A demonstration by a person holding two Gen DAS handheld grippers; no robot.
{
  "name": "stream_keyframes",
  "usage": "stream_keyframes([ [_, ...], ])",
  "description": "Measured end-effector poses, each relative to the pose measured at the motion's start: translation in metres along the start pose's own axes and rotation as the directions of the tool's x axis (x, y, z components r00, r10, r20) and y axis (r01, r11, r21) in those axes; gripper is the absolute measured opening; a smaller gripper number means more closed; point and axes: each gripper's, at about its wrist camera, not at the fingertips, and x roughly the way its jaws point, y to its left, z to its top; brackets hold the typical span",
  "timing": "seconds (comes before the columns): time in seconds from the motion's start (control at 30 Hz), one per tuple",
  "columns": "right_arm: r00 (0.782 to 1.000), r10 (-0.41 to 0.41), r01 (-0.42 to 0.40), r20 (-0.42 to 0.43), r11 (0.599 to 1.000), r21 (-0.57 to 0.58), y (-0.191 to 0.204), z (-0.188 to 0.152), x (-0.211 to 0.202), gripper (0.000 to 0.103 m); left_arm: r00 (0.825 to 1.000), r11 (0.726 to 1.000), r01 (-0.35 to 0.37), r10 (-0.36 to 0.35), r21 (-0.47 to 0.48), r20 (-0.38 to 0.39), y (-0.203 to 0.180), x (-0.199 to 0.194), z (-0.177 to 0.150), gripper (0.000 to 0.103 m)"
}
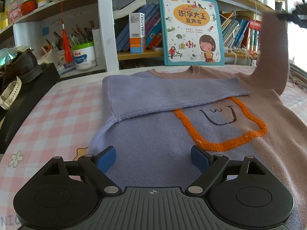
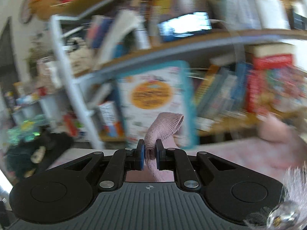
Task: Fold clothes
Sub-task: 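Lift the pink sleeve across the body with the right tool, release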
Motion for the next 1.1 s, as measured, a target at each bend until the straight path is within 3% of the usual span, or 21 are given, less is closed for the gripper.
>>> stream_keyframes([
  [0.13,0.992,0.127,-0.128,-0.024,0.990,-0.062,0.049,0.008,0.044,0.010,1.000,1.000,-0.013,0.013,0.012,0.002,-0.002,0.000,0.000,0.090],
  [0.4,0.955,0.257,-0.280,-0.148,0.946,-0.163,0.134,-0.009,0.123,0.010,1.000,1.000,-0.015,0.015,0.016,0.002,-0.003,-0.001,0.000,0.092],
  [0.73,0.931,0.255,-0.302,-0.263,0.940,-0.159,0.167,-0.048,0.189,0.011,0.999,0.998,-0.037,0.037,0.048,0.003,-0.009,-0.002,0.000,0.093],
  [0.83,0.923,0.255,-0.308,-0.289,0.939,-0.155,0.169,-0.056,0.198,0.025,0.999,0.998,-0.041,0.040,0.049,0.003,-0.009,-0.002,0.000,0.094],
  [0.87,0.922,0.260,-0.313,-0.288,0.937,-0.155,0.169,-0.057,0.198,0.037,0.999,0.998,-0.042,0.042,0.050,0.003,-0.009,-0.002,0.000,0.095],
  [0.9,0.921,0.265,-0.317,-0.286,0.935,-0.155,0.169,-0.058,0.197,0.040,0.999,0.998,-0.042,0.042,0.049,0.003,-0.009,-0.002,0.000,0.095],
  [1.1,0.925,0.269,-0.315,-0.268,0.938,-0.147,0.153,-0.056,0.172,0.044,0.999,0.998,-0.040,0.040,0.043,0.000,-0.007,-0.001,0.000,0.095],
])
